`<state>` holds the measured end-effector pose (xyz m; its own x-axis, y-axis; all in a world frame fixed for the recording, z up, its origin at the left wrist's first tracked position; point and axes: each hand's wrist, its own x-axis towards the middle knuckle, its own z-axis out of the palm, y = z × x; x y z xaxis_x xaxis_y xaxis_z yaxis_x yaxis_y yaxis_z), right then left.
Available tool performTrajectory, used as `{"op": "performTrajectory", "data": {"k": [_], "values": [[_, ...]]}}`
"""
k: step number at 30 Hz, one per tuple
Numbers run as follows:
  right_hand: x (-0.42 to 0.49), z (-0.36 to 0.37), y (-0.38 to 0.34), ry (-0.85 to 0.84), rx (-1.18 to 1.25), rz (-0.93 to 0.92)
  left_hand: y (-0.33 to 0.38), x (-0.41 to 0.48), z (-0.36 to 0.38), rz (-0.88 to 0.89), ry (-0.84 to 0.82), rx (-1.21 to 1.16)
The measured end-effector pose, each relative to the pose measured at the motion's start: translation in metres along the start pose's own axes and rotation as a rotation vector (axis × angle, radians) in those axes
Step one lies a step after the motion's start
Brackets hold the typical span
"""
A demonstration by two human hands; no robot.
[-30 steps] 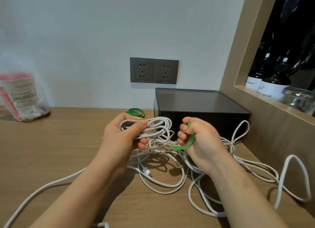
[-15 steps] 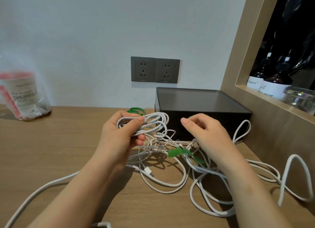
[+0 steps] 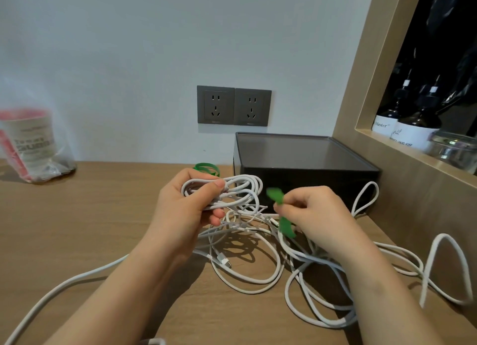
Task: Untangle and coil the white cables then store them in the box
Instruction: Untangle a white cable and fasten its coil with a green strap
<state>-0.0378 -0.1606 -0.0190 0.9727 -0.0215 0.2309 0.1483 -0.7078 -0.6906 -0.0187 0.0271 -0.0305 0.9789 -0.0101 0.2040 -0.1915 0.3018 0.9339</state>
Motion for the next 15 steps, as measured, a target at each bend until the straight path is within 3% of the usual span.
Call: {"op": "performTrajectory", "data": {"k": [2, 9, 15], "values": [[0.001, 0.007, -0.003, 0.07, 0.179, 0.046, 0.0, -0.003, 0.004, -0.002, -0.052, -0.004], [0.004, 0.025, -0.022, 0.075, 0.651, 0.177, -0.004, -0.011, 0.014, -0.088, -0.199, -0.02], [0.0, 0.024, -0.023, 0.02, 0.686, 0.085, -0.004, -0.009, 0.014, -0.093, -0.17, -0.02]]}}
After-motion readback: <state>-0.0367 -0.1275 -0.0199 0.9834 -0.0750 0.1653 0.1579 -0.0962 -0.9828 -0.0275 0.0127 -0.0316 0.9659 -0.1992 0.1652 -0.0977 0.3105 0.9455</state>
